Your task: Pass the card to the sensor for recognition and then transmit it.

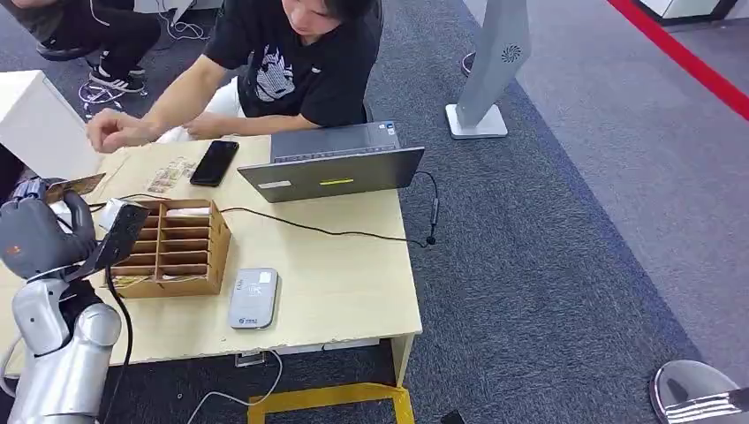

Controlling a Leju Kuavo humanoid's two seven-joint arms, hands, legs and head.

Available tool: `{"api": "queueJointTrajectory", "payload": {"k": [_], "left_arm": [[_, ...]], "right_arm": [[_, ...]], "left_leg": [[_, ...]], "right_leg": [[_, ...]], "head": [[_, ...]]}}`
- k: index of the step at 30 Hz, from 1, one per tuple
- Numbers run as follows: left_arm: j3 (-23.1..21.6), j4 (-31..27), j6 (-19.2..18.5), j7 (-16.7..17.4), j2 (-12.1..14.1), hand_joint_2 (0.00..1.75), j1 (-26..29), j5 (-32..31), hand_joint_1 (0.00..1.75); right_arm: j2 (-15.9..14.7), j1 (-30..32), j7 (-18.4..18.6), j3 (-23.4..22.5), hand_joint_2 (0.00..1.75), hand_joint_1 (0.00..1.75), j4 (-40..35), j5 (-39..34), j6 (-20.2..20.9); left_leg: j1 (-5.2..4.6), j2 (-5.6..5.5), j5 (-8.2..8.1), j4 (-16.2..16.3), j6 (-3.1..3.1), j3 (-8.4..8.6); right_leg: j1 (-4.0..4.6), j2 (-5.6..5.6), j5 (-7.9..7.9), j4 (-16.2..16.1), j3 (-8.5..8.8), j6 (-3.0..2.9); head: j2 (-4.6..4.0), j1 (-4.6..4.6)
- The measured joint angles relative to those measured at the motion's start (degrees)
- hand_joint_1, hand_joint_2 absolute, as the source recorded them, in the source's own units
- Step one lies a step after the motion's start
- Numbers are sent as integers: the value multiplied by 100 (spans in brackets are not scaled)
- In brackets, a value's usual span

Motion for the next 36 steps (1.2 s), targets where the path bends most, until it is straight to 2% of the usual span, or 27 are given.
{"api": "queueJointTrajectory", "payload": {"k": [4,7,10,14,18,22,24,29,36], "left_arm": [[0,0,0,-93,0,175,4,100,175],[-13,0,0,-357,-15,175,22,313,175],[-208,-86,-20,-569,-77,175,126,330,175],[-792,-534,-33,-739,-173,175,452,-64,175],[-1712,-1126,-33,-863,-254,175,934,-315,175],[-2545,-1534,-98,-960,-319,175,1355,-29,175],[-2783,-1631,-171,-962,-352,175,1518,309,175],[-2962,-1637,-413,-1027,-426,175,1801,1224,175],[-2931,-1552,-485,-876,-433,175,2020,1298,175]], "right_arm": [[0,1,-2,0,175,0,0,-7,2],[0,2,-17,-2,175,0,0,15,4],[0,2,-35,-4,175,0,0,42,11],[0,2,-66,-18,175,0,-2,77,33],[0,5,-72,-52,175,0,-2,81,35],[0,14,-116,-96,175,0,-2,59,26],[0,34,-142,-136,175,0,-2,31,22],[0,91,-199,-231,175,0,-2,-44,-4],[0,139,-245,-345,175,0,0,-92,-9]], "left_leg": [[0,0,0,0,0,0],[0,0,0,0,0,0],[-1,0,0,1,0,0],[-3,-1,-2,1,1,-3],[-5,0,-9,1,12,-4],[-5,1,-11,1,13,-6],[-5,0,-11,1,13,-7],[-2,1,-10,-1,13,-7],[-2,0,-9,-1,12,-10]], "right_leg": [[0,0,0,0,0,0],[0,0,0,0,-1,0],[-1,0,0,-1,-2,0],[-2,0,0,-3,-1,1],[-4,0,-1,-8,-3,2],[-4,0,-4,-9,-4,6],[-4,0,-4,-9,-5,7],[-3,0,-4,-8,-6,6],[-2,0,-4,-7,-5,6]], "head": [[0,0],[0,0],[0,-2],[0,0],[0,0],[0,0],[0,0],[0,-2],[0,0]]}}
